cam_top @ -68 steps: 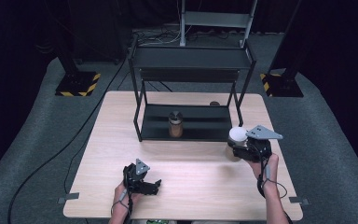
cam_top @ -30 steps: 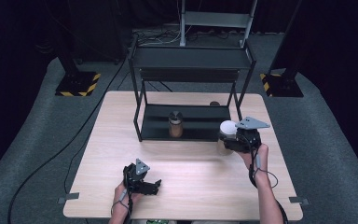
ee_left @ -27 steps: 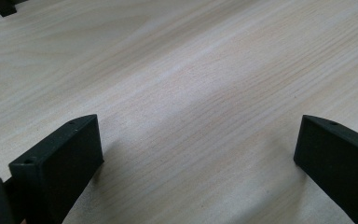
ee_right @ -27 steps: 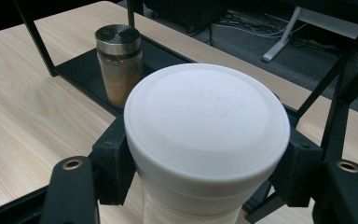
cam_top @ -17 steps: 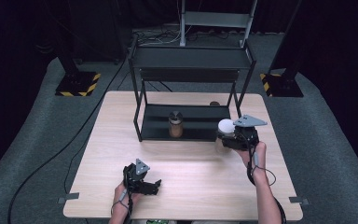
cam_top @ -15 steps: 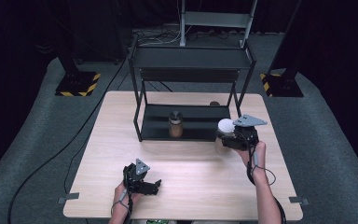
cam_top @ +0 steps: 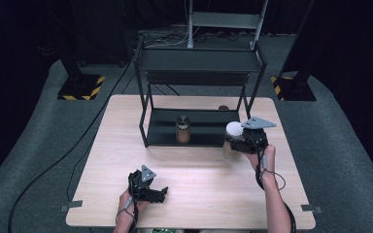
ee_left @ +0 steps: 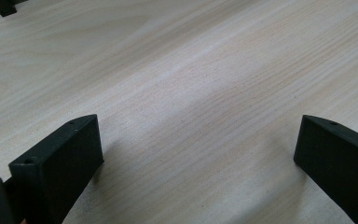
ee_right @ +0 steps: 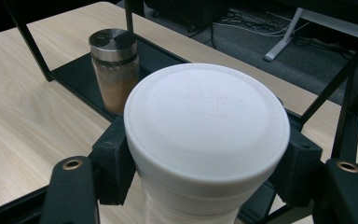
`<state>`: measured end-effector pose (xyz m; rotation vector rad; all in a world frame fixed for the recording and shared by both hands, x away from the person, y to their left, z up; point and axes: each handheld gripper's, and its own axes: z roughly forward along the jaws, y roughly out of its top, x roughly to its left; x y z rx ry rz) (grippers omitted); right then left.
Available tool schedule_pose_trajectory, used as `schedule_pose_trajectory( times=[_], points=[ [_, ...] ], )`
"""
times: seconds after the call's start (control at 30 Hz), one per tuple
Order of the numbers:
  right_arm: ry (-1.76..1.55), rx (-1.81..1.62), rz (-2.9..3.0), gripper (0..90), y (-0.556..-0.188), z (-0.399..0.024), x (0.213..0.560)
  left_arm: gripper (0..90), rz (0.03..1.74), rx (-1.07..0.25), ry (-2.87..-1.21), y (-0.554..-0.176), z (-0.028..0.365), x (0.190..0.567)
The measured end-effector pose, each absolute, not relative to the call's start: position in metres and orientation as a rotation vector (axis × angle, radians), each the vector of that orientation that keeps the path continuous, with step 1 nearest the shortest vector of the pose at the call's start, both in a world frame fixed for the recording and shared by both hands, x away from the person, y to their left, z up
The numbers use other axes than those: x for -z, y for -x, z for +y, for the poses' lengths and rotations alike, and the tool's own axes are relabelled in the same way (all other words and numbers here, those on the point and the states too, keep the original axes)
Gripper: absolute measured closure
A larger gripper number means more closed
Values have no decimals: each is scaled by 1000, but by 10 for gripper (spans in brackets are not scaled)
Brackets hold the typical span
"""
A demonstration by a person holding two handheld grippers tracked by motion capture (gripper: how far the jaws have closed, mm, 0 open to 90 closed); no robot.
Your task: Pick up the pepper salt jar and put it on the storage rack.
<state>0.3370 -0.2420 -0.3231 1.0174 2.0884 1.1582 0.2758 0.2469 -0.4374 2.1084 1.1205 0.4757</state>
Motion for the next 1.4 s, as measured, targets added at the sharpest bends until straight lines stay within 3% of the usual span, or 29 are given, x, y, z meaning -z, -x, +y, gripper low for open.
schedule_pose_trajectory(
  times=[1.4],
  points=[
    [-1011, -1143, 2122, 334, -369, -223, 326, 6, 1120, -476, -2108, -276, 247, 437]
  ],
)
